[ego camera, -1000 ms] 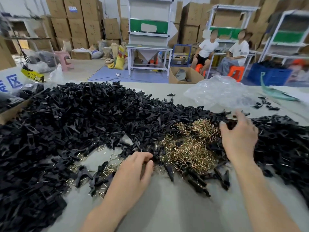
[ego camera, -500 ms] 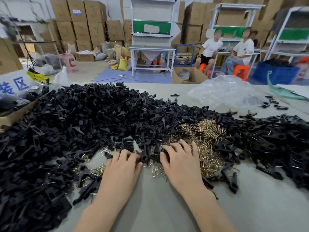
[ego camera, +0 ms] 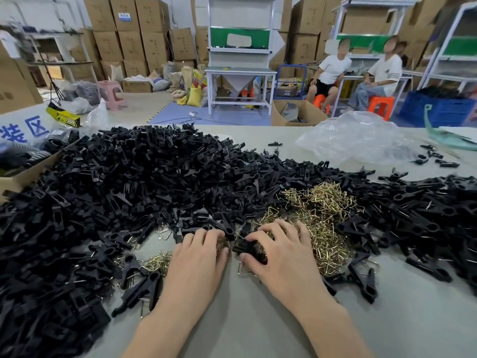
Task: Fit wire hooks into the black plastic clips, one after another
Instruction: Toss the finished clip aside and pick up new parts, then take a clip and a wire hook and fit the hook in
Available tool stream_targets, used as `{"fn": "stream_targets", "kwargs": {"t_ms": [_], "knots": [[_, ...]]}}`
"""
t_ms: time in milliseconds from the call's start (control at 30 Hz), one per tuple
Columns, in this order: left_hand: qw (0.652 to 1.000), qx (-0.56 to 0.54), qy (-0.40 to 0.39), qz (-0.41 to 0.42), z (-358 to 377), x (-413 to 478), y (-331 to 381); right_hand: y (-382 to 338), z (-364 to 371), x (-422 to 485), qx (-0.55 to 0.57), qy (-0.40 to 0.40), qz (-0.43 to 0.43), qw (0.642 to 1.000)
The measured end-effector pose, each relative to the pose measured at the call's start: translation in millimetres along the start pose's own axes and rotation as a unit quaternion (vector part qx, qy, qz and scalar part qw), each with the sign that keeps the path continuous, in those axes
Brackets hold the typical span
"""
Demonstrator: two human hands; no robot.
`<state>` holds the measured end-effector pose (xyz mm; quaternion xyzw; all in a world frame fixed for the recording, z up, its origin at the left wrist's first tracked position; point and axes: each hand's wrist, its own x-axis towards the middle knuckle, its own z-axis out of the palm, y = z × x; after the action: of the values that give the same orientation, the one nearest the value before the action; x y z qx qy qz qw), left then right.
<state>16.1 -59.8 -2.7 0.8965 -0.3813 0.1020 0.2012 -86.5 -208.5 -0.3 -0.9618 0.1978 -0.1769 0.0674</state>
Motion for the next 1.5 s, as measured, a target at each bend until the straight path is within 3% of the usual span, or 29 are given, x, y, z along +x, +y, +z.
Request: {"fn": "stream_targets", "kwargs": {"t_ms": [367, 533, 633, 733, 833, 967, 1067, 1333, 1433, 1500], "knots": [[0.997, -0.024, -0.039, 0.07, -1.1, -2.3, -1.5, -4.8, 1.5, 0.0, 0.001, 0.104, 0.031, 0.994], [0.999, -0.013, -0.028, 0.039, -3.2, -1.6, -4.7, -9.2, -6.5, 2.2, 0.074, 0.179, 0.012, 0.981], [0.999, -0.021, -0.017, 0.041, -4.3, -2.0, -7.0, -12.8, -11.5, 2.7, 0.194, 0.202, 0.011, 0.96], [0.998, -0.056, 0.025, 0.035, -6.8, -0.8, -8.2, -15.6, -11.4, 2.6, 0.371, 0.164, 0.055, 0.912], [0.994, -0.032, 0.1, 0.005, -8.0, 9.5, -20.1, -18.5, -13.7, 4.6, 0.526, 0.105, 0.122, 0.835], [0.996, 0.042, -0.002, -0.083, -6.7, 34.7, -40.5, -18.3, -15.4, 6.6, 0.621, 0.1, 0.149, 0.763], [0.992, 0.073, -0.074, -0.068, -10.8, 54.5, -45.3, -17.8, -13.2, 10.1, 0.67, 0.093, 0.166, 0.717], [0.978, -0.067, -0.181, -0.083, -28.7, 62.6, -55.5, -18.8, -12.6, 12.7, 0.822, -0.018, 0.223, 0.523], [0.978, -0.075, -0.183, -0.07, -32.0, 61.3, -56.2, -19.0, -14.4, 12.3, 0.84, -0.046, 0.24, 0.484], [0.977, -0.08, -0.183, -0.072, -33.1, 59.7, -56.3, -20.1, -15.5, 11.7, 0.844, -0.047, 0.238, 0.479]]}}
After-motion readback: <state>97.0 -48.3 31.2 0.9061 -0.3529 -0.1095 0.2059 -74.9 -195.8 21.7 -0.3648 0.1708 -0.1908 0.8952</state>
